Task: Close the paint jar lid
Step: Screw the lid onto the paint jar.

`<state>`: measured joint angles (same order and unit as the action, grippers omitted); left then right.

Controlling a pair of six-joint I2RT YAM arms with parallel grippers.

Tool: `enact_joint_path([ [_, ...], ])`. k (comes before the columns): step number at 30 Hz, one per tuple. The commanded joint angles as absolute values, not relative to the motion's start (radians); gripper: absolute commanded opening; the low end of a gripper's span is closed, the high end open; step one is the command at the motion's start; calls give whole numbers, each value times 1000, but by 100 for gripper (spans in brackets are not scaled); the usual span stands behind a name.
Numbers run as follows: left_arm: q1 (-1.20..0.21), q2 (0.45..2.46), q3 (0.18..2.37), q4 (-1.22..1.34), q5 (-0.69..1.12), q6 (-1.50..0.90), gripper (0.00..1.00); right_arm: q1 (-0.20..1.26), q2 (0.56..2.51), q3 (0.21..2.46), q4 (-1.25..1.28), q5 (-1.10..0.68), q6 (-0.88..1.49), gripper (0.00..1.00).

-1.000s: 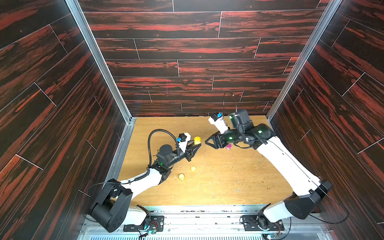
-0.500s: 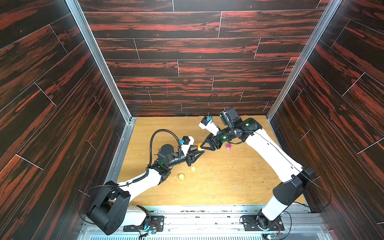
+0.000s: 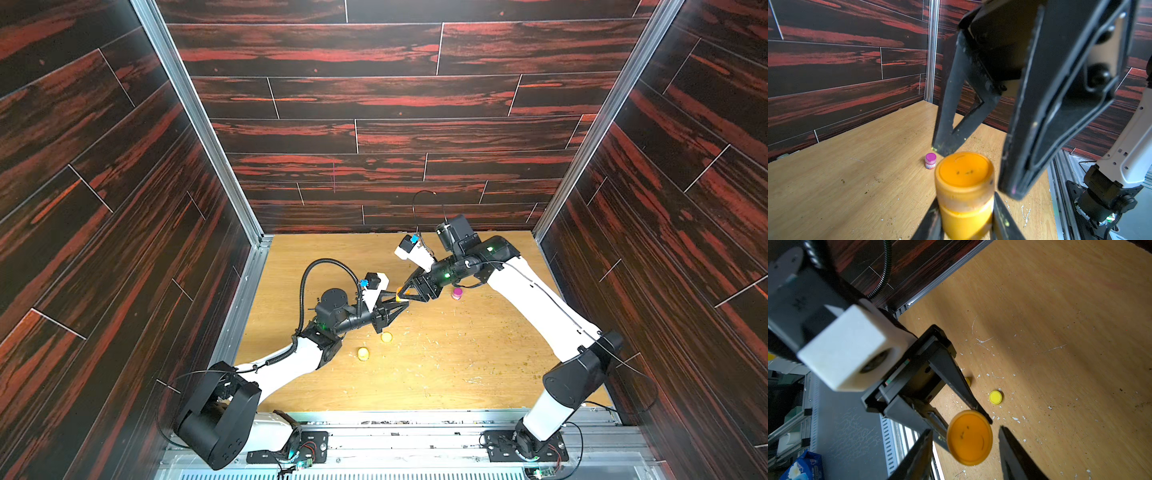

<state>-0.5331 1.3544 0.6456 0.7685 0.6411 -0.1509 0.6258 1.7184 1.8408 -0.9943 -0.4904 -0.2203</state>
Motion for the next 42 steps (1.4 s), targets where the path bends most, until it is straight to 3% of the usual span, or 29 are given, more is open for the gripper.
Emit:
enact_joint_path([
  [1,-534,1352,681,778,660,-152,18,634,1736,1834,-991,-507,-216,54],
  [8,-534,1355,683,779,660,-154,18,635,1740,1817,-974,-501,-200,38],
  [22,-534,1363,692,780,661,-154,18,638,1735,1777,-953,-513,-189,44],
  [32,-534,1386,715,763,650,-132,18,643,1744,1759,-916,-491,-126,30],
  [38,-636,1490,758,812,283,6,17,724,1837,1747,-723,-286,250,29],
  [42,-676,1598,772,992,111,20,17,741,1882,1781,-697,-171,455,32],
])
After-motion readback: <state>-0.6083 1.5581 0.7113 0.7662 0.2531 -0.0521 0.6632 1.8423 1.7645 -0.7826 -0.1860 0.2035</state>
